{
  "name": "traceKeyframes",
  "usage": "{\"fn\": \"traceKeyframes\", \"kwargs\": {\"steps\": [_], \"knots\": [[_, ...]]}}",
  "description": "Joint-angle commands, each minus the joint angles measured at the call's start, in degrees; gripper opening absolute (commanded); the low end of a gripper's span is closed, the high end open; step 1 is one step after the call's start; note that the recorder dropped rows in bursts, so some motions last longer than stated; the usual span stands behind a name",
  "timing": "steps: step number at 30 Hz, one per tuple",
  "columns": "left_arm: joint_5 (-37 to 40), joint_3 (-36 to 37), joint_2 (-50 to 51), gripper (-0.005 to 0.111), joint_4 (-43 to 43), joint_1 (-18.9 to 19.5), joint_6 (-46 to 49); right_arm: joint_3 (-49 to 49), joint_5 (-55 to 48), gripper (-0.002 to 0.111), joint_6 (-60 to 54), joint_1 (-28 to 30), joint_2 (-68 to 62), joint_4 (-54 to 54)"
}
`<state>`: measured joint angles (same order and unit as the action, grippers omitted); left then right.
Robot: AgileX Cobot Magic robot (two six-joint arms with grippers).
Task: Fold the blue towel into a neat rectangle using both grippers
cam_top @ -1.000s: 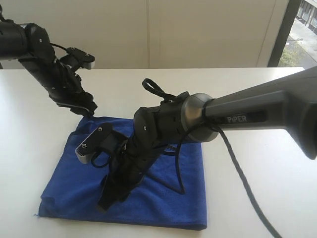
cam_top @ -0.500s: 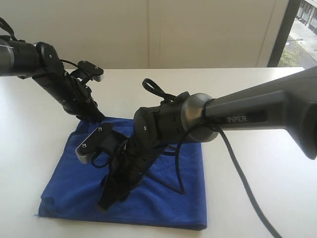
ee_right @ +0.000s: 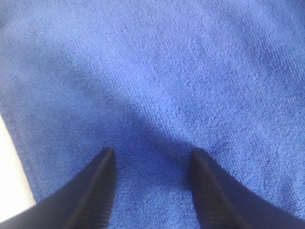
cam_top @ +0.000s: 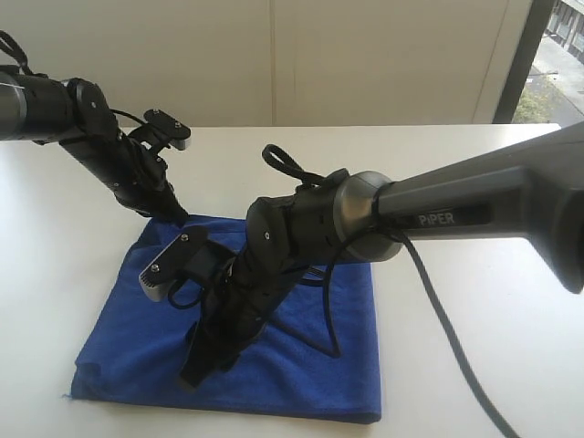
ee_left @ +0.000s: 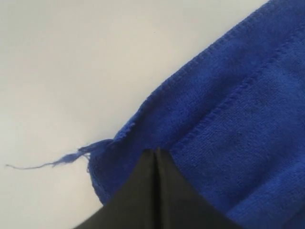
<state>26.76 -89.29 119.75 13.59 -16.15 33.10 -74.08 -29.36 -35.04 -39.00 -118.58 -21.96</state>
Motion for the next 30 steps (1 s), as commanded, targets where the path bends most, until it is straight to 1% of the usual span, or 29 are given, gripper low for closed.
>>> {"fn": "traceKeyframes", "kwargs": {"steps": [1, 5, 7, 10, 16, 22, 24, 29, 30], "knots": [[-2.9, -0.1, -0.4, 0.000, -2.2, 0.0, 0.1, 1.5, -3.3, 0.047, 0.2, 0.2, -1.0, 1.2], [-5.4, -0.1, -0.4, 0.000, -3.3, 0.1, -0.4, 1.5, -3.3, 0.047, 0.2, 0.2, -1.0, 1.2], [-6.7, -0.1, -0.4, 0.000, -5.5, 0.2, -3.5, 1.5, -3.3, 0.047, 0.2, 0.2, -1.0, 1.2], [-9.4, 0.6, -0.3, 0.000, -7.1, 0.2, -4.9, 1.5, -3.3, 0.047, 0.3, 0.2, -1.0, 1.0], [-9.6, 0.7, 3.3, 0.000, -8.5, 0.2, -4.9, 1.5, -3.8, 0.047, 0.4, 0.2, -1.0, 0.8], [-10.3, 0.7, 4.0, 0.000, -8.5, 0.2, -4.9, 1.5, -3.8, 0.047, 0.4, 0.2, -1.0, 0.8], [-10.7, 0.7, 4.0, 0.006, -8.5, 0.2, -4.9, 1.5, -3.8, 0.047, 0.4, 0.2, -1.0, 0.8], [-12.7, 0.6, 4.0, 0.034, -8.5, 0.2, -4.9, 1.5, -3.8, 0.047, 0.4, 0.2, -1.0, 0.8], [-13.4, 0.6, 4.0, 0.038, -8.5, 0.2, -4.9, 1.5, -3.8, 0.047, 0.4, 0.2, -1.0, 0.8]]}}
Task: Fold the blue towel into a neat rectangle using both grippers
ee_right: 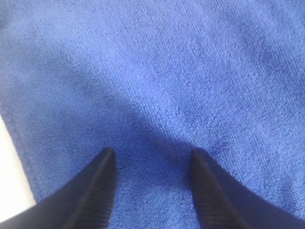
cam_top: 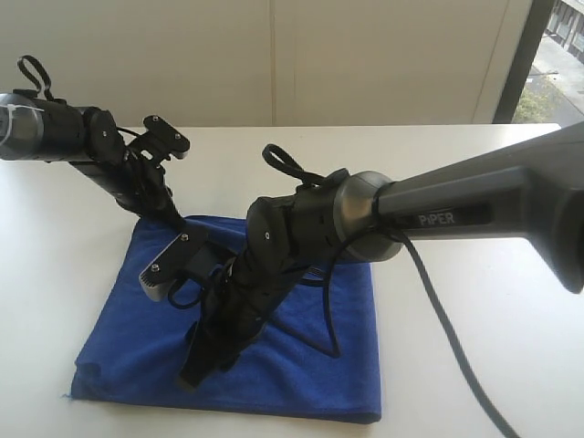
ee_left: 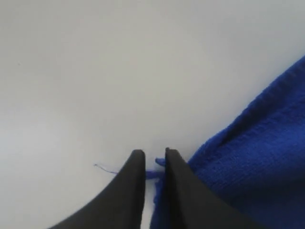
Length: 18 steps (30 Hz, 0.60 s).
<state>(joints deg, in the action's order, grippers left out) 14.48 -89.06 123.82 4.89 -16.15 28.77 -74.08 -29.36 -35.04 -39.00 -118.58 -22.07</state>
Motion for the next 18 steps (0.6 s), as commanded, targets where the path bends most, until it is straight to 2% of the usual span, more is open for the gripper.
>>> {"fn": "traceKeyframes", "kwargs": {"steps": [1, 7, 10, 15, 18], "knots": [[-1.8, 0.4, -0.2, 0.040, 0.2, 0.2, -0.5, 1.5, -3.8, 0.047, 0.4, 0.2, -1.0, 0.9], [-3.2, 0.4, -2.8, 0.040, -1.7, 0.2, -0.5, 1.5, -3.8, 0.047, 0.4, 0.2, -1.0, 0.9], [0.0, 0.4, -5.5, 0.040, -3.4, 0.2, -0.5, 1.5, -3.6, 0.047, 0.4, 0.2, -1.0, 0.8], [11.9, 0.4, -10.8, 0.039, -3.8, 0.2, -0.7, 1.5, -3.7, 0.047, 0.5, 0.4, 1.2, 3.8], [22.6, 0.4, -12.6, 0.024, -2.8, 0.2, -2.0, 1.5, -2.9, 0.047, 4.6, 1.7, 5.4, 9.8]]}}
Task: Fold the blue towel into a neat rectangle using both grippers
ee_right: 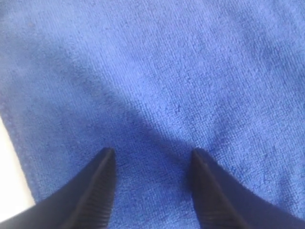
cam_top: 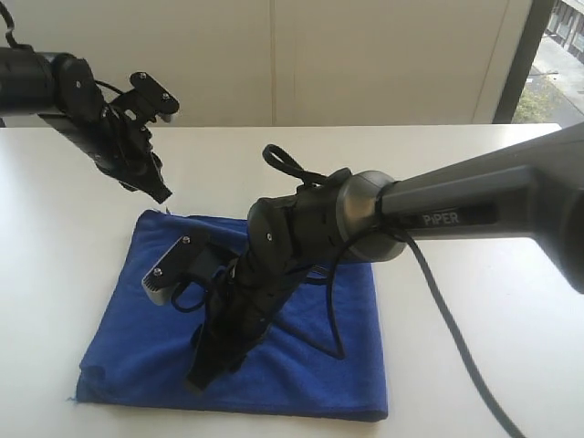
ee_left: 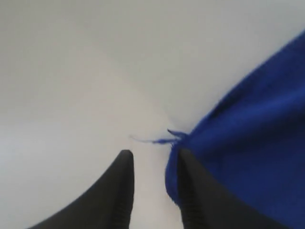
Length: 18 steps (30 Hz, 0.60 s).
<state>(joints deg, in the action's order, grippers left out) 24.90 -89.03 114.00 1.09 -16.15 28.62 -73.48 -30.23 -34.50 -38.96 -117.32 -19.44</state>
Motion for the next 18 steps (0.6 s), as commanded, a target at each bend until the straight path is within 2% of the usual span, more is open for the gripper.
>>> {"fn": "traceKeyframes", "kwargs": {"steps": [1, 3, 5, 8, 13, 16, 18], "knots": [[16.1, 0.3, -2.9, 0.014, 2.1, 0.1, -2.1, 0.9, -1.8, 0.047, 6.0, 2.4, 5.9, 9.4], [19.2, 1.3, -2.6, 0.000, 7.7, 0.1, -1.2, 0.9, -1.6, 0.047, 10.0, 4.4, 9.6, 13.2], [19.1, 4.5, -2.6, 0.000, 15.6, -0.2, 1.7, 0.9, -1.8, 0.047, 11.7, 6.5, 12.5, 14.5], [19.0, 10.6, -2.7, 0.000, 26.9, -1.9, 12.0, 0.9, -3.1, 0.047, 12.2, 9.9, 15.7, 14.5], [14.0, 19.8, -2.7, 0.000, 25.1, -6.2, 11.0, 0.9, -6.7, 0.047, 13.1, 14.2, 17.1, 13.9], [13.6, 22.7, -2.9, 0.000, 24.8, -7.4, 10.4, 1.0, -9.2, 0.047, 13.7, 14.9, 16.1, 11.9], [12.6, 24.0, -3.9, 0.000, 24.8, -7.9, 10.3, 2.0, -8.8, 0.043, 13.4, 14.9, 15.0, 10.8]]}}
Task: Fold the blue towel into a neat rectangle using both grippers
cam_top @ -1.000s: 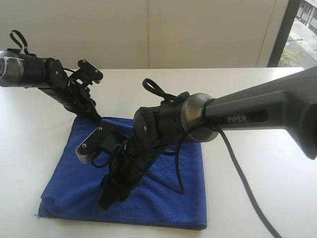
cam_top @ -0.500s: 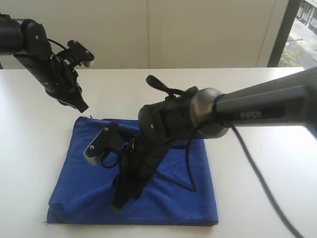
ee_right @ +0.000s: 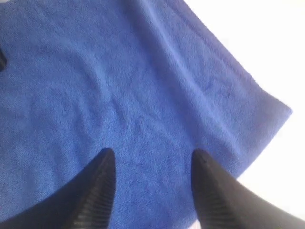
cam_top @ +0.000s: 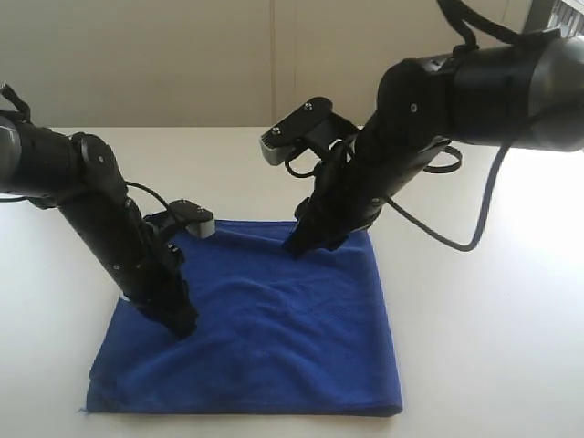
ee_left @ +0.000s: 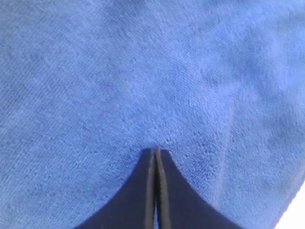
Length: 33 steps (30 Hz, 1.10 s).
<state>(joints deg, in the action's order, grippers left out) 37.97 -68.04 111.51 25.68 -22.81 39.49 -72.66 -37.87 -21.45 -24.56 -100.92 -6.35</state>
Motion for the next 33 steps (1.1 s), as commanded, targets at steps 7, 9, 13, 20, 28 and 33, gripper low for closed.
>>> {"fn": "traceKeyframes", "kwargs": {"steps": [7, 9, 13, 20, 28, 33], "knots": [[-2.1, 3.4, -10.7, 0.000, -1.0, -1.3, -2.1, 4.7, 1.1, 0.025, -3.5, 0.5, -7.9, -7.2], [0.3, 3.4, -13.3, 0.000, -3.0, -1.3, -3.0, 4.8, 0.8, 0.022, -3.8, 0.5, -9.8, -7.2], [1.9, 6.0, -15.1, 0.000, -6.0, -1.3, -5.0, 4.8, 1.0, 0.018, -3.8, 0.5, -11.8, -7.2], [-7.2, 17.3, -15.1, 0.000, -7.2, -1.3, -5.2, 4.8, 1.1, 0.015, -3.9, 0.5, -12.8, -7.2], [-5.1, 20.1, -15.1, 0.000, -6.8, -1.3, -5.2, 4.8, 1.8, 0.015, -4.0, 0.5, -15.3, -7.2], [-1.7, 20.1, -15.1, 0.000, -7.1, -1.3, -5.5, 4.8, 1.9, 0.015, -4.0, 0.5, -16.2, -7.2]]}}
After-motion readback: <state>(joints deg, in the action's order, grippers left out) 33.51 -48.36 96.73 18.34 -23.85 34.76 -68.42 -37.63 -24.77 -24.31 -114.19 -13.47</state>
